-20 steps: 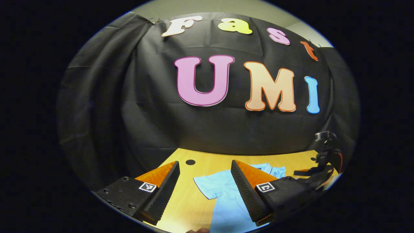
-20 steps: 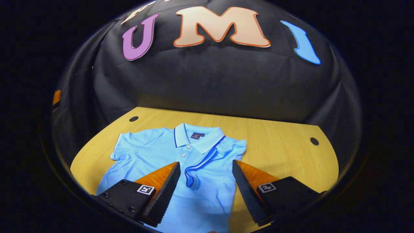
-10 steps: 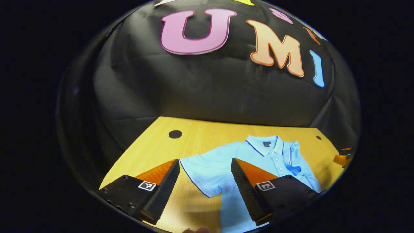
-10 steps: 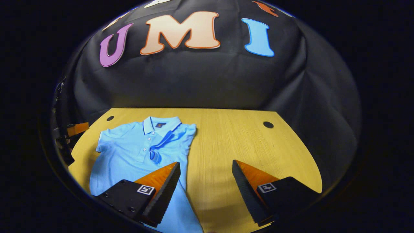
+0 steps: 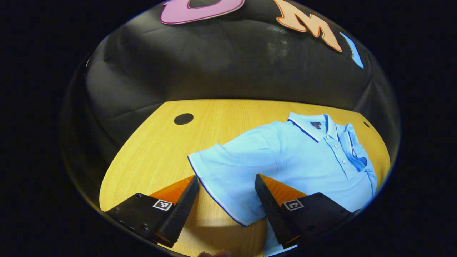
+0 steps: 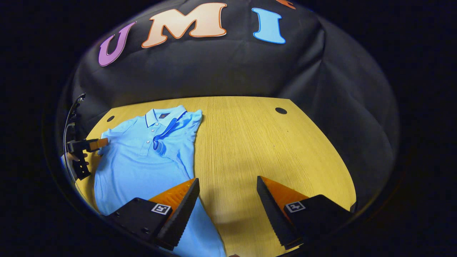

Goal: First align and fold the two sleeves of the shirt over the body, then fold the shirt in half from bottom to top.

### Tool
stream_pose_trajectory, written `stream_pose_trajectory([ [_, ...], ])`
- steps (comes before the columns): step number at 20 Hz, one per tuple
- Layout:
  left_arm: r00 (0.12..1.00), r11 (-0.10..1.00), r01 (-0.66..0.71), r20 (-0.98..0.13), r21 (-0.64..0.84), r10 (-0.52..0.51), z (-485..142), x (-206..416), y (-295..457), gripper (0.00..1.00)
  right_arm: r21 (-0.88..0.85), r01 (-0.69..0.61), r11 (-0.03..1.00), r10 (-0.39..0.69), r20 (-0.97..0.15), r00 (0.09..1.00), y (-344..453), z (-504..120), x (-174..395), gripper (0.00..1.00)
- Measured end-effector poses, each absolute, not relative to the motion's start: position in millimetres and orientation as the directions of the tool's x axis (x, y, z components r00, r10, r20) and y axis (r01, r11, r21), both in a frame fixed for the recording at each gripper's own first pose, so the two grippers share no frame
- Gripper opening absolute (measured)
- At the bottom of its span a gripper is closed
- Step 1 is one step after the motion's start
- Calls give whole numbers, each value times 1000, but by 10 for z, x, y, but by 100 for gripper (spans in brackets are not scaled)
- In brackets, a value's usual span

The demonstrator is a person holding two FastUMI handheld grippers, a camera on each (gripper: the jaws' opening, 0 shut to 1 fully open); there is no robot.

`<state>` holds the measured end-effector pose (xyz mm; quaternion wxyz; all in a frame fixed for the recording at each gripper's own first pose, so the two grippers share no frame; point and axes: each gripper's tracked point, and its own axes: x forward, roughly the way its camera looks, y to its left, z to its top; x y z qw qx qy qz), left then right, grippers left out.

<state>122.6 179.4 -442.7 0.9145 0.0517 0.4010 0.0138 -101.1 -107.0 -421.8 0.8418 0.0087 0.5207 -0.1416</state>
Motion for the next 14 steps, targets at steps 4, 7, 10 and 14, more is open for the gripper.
stream_pose_trajectory([
  [4,688,997,53,-726,64,10,-4462,1303,1664,95,-132,242,961,-223,-888,402,-1019,-4260,-1044,100],
  [7,679,994,98,-733,43,-35,-4476,1299,1562,64,-121,238,964,-211,-894,396,-970,-4301,-1052,100],
  [10,684,995,102,-727,22,-54,-4454,1326,1489,20,-111,228,967,-196,-896,398,-919,-4308,-1068,100],
  [14,686,995,85,-727,47,-24,-4371,1338,1374,0,-98,222,970,-183,-895,406,-930,-4266,-1140,100],
])
